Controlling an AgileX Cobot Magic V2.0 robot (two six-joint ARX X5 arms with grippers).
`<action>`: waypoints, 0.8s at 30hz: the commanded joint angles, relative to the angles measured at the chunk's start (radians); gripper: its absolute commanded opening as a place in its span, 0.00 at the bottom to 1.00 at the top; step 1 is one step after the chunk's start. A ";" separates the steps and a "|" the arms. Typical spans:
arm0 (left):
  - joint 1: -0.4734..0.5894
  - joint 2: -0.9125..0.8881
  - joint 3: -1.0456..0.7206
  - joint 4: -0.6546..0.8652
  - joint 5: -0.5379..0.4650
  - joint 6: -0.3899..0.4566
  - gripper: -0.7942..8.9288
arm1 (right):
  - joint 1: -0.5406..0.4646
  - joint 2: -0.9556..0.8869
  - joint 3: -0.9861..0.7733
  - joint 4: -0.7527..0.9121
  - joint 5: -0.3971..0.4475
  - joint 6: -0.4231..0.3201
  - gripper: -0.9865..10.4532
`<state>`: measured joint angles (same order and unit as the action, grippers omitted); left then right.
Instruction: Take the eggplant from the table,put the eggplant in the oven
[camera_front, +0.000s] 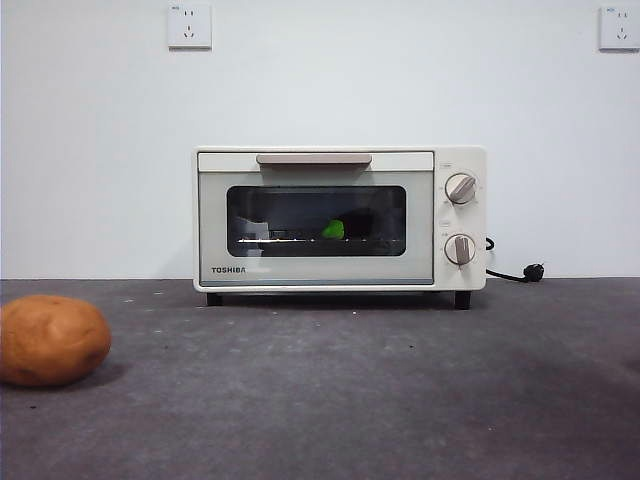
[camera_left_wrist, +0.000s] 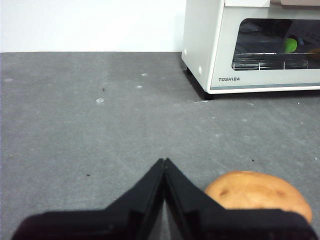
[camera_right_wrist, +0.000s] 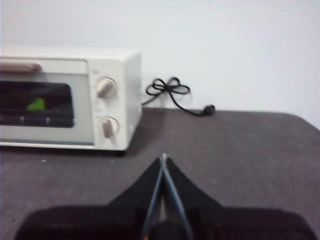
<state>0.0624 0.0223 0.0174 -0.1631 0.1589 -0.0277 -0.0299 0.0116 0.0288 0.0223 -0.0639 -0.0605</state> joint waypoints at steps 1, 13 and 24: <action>0.003 0.000 -0.010 0.006 -0.002 -0.008 0.08 | -0.020 -0.004 -0.015 -0.023 0.000 0.034 0.09; 0.003 0.000 -0.010 0.006 -0.002 -0.008 0.08 | -0.043 -0.004 -0.013 -0.206 0.001 0.035 0.09; 0.003 0.001 -0.010 0.007 -0.002 -0.008 0.08 | -0.043 -0.003 -0.013 -0.206 0.002 0.042 0.09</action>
<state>0.0624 0.0238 0.0170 -0.1627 0.1589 -0.0277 -0.0731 0.0101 0.0238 -0.1867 -0.0608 -0.0303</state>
